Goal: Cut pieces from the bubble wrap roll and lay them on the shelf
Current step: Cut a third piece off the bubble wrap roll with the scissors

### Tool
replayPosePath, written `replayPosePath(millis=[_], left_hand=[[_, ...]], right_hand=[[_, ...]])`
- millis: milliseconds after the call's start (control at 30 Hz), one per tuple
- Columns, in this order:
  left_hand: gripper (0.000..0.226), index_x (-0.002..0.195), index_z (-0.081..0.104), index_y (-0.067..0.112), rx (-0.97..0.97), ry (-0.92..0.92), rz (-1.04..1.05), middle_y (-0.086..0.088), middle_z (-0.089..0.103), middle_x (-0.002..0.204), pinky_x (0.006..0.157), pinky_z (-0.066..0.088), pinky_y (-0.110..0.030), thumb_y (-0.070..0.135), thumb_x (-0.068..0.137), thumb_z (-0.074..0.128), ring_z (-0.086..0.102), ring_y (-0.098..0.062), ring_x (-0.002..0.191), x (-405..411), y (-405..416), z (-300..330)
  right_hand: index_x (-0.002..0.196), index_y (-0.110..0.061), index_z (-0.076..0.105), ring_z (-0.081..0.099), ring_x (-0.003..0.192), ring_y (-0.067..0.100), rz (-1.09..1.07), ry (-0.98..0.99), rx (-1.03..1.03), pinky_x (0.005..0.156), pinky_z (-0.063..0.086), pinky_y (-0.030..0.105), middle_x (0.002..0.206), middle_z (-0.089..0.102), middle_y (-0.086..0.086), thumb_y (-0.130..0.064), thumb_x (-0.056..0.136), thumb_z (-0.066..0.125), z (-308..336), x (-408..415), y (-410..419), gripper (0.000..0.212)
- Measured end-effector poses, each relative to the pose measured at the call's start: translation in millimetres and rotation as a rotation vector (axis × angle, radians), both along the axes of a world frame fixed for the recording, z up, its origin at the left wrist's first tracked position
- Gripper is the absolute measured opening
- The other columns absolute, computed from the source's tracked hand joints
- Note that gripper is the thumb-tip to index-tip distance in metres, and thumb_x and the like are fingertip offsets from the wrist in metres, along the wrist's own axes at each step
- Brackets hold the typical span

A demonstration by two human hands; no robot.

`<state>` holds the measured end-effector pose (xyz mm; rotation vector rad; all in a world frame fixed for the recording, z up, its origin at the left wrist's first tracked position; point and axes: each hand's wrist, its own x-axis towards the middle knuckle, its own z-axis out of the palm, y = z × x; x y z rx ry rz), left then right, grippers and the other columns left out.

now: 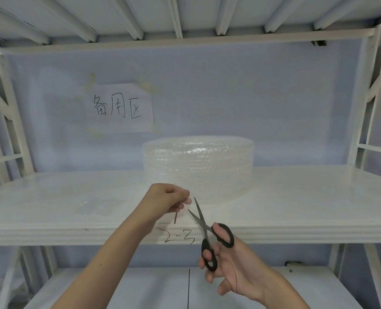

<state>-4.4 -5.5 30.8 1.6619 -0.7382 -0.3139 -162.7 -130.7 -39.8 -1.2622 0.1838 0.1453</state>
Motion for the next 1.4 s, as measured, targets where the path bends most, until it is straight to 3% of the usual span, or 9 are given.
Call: replayPosePath(millis=[200,367,533,800,1100,1267,1400], left_hand=[[0.016,0.097,0.072,0.008,-0.045,0.138,0.005,-0.001,0.076,0.079,0.062,0.054,-0.019,0.020,0.090,0.065,0.063,-0.010,0.063,2.4,5.7,0.4],[0.013,0.097,0.068,0.006,-0.071,0.218,-0.006,-0.004,0.074,0.075,0.055,0.053,-0.019,0.016,0.093,0.061,0.062,-0.011,0.058,2.8,7.6,-1.1],[0.016,0.099,0.069,0.004,-0.042,0.175,-0.026,-0.006,0.075,0.079,0.059,0.054,-0.019,0.017,0.092,0.062,0.061,-0.011,0.059,4.2,12.9,-2.1],[0.013,0.092,0.071,0.004,0.017,-0.021,0.026,-0.003,0.077,0.074,0.061,0.054,-0.018,0.013,0.093,0.062,0.060,-0.005,0.055,8.8,21.2,-9.7],[0.015,0.092,0.072,0.002,-0.054,0.002,0.035,-0.005,0.075,0.076,0.064,0.056,-0.019,0.014,0.092,0.063,0.060,-0.010,0.060,7.1,20.0,-15.7],[0.014,0.091,0.072,0.003,-0.058,0.021,0.029,-0.006,0.075,0.076,0.063,0.056,-0.018,0.014,0.092,0.064,0.060,-0.008,0.058,9.0,20.7,-14.2],[0.016,0.094,0.072,-0.001,-0.062,0.037,0.028,-0.006,0.074,0.076,0.064,0.056,-0.018,0.013,0.091,0.064,0.060,-0.008,0.059,9.7,20.4,-14.9]], right_hand=[[0.071,-0.010,0.059,0.058,0.061,0.024,0.045,-0.031,0.036,0.038,0.049,0.027,0.079,0.060,0.008,-0.070,0.048,0.079,-10.8,0.0,-0.2,0.067],[0.076,-0.008,0.058,0.058,0.060,0.025,0.044,-0.078,0.093,0.038,0.050,0.028,0.081,0.060,0.009,-0.067,0.056,0.075,-10.8,6.2,-0.3,0.065],[0.078,-0.008,0.057,0.059,0.061,0.024,0.033,-0.110,0.076,0.039,0.051,0.028,0.082,0.061,0.008,-0.068,0.063,0.063,-10.4,17.9,4.3,0.061],[0.075,-0.010,0.056,0.055,0.055,0.022,-0.010,-0.133,0.040,0.037,0.050,0.027,0.076,0.056,0.005,-0.064,0.065,0.065,-1.9,29.4,5.9,0.056],[0.076,-0.010,0.052,0.053,0.049,0.018,-0.103,-0.167,-0.094,0.037,0.047,0.025,0.069,0.054,0.003,-0.061,0.076,0.067,2.6,33.8,13.0,0.053],[0.075,-0.011,0.051,0.052,0.048,0.017,-0.135,-0.191,-0.114,0.037,0.046,0.024,0.067,0.054,0.002,-0.054,0.073,0.062,3.7,33.9,15.7,0.045],[0.072,-0.011,0.052,0.050,0.045,0.015,-0.134,-0.196,-0.118,0.037,0.046,0.023,0.066,0.054,0.002,-0.052,0.071,0.069,4.3,33.3,13.3,0.044]])
